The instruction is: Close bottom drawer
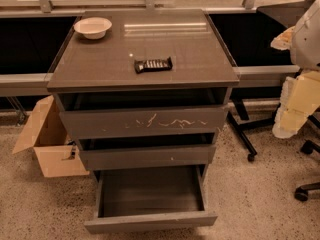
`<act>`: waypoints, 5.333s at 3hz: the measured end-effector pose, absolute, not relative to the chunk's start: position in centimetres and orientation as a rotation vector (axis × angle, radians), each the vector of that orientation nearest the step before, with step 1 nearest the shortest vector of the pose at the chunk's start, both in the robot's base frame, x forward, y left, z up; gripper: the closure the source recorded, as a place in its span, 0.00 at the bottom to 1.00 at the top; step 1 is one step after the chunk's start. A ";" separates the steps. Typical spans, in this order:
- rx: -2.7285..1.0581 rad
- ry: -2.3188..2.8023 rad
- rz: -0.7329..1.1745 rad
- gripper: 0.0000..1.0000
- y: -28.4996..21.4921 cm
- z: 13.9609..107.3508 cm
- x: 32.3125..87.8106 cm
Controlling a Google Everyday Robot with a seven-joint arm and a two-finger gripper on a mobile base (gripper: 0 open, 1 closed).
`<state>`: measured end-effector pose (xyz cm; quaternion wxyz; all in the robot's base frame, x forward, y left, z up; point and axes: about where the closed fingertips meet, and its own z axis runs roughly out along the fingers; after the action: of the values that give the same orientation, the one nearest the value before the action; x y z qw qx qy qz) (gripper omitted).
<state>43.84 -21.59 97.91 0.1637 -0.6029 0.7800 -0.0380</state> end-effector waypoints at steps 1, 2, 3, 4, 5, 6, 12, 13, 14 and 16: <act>-1.720 2.218 -0.104 0.00 -21.5 97.7 43.8; -1.734 2.131 -0.030 0.00 -20.7 95.0 43.8; -1.767 1.998 0.111 0.00 -19.0 90.6 43.8; -1.791 1.849 0.296 0.00 -17.0 86.8 43.8; -1.782 1.722 0.517 0.00 -14.5 82.3 43.7; -1.782 1.722 0.517 0.00 -14.5 82.3 43.7; -1.994 1.648 0.905 0.00 -6.3 59.4 42.6; -2.035 1.544 0.944 0.00 -4.3 53.9 41.6; -2.030 1.467 1.005 0.00 -2.7 49.6 40.6; -2.087 1.503 1.050 0.00 -2.0 44.0 39.4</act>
Offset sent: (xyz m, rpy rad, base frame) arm -0.0017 0.0226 -0.0788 0.1983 -0.0431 0.1563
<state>39.37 -2.00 43.99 0.1811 -0.7389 0.5321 0.3716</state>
